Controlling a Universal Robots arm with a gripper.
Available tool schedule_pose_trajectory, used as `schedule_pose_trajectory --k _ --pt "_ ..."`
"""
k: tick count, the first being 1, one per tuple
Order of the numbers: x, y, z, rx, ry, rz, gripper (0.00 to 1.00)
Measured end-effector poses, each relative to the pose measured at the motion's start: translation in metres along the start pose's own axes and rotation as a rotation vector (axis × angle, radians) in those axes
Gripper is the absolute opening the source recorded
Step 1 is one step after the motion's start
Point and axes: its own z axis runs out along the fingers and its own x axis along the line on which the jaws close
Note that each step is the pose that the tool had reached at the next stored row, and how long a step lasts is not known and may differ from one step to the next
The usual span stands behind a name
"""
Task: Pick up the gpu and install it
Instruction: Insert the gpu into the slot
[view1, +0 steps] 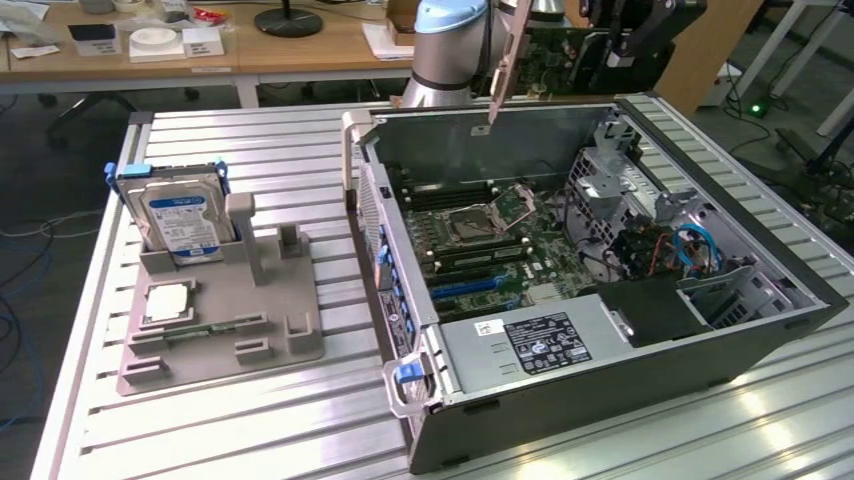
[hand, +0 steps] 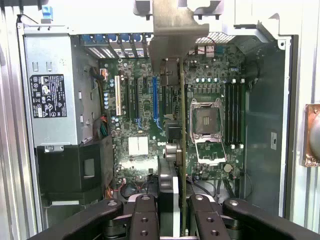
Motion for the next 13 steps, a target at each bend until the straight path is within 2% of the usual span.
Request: schedule_pose_trajectory --k 13 --pt "0.0 0.0 0.0006 0.0001 -0.0003 0.0 0.28"
